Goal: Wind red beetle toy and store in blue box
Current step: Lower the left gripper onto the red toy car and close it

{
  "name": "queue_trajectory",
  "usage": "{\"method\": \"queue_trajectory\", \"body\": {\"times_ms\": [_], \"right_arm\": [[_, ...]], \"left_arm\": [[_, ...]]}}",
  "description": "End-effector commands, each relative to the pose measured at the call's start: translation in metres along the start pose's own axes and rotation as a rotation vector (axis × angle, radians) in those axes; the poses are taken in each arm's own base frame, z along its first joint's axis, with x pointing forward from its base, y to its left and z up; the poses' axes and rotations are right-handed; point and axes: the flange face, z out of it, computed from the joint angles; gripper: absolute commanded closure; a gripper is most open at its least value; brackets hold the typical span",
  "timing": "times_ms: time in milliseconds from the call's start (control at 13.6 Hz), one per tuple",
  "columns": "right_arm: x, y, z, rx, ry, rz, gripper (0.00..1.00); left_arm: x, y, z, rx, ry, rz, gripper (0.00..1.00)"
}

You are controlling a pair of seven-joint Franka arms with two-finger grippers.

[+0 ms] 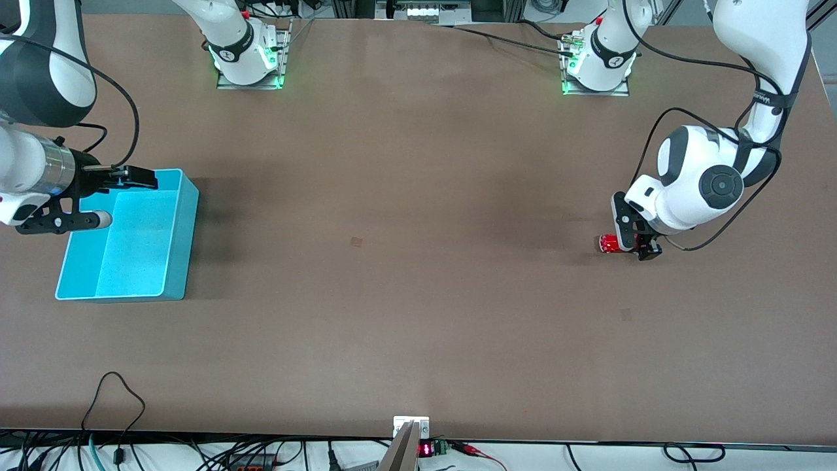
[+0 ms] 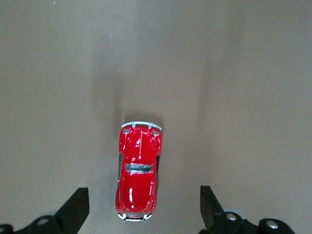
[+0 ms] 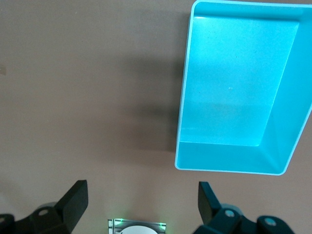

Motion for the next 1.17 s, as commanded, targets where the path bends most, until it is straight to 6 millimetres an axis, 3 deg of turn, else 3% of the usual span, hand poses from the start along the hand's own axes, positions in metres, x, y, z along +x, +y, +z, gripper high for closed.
{"method": "queue_trajectory", "body": {"times_ms": [0,733,953,1026,1099], "right_arm": [[-0.003,-0.001,-0.006,-0.006,-0.005,-0.014,0.00],[-0.003,0.000,-0.005,-0.005,-0.010,-0.025,0.00],[-0.003,0.000,-0.005,-0.005,-0.010,-0.025,0.00],[-0.003,0.000,-0.005,-0.005,-0.010,-0.025,0.00],[-0.003,0.000,-0.005,-0.005,-0.010,-0.025,0.00]], "left_arm": [[-0.016,0.005,0.024,0.016,0.002,0.033,0.00],[-0.014,0.011,0.049,0.050,0.017,0.082,0.01],[-0.015,0.015,0.051,0.046,0.016,0.090,0.19],[-0.014,0.015,0.051,0.046,0.016,0.099,0.20],[-0.015,0.015,0.051,0.047,0.016,0.098,0.35]]}}
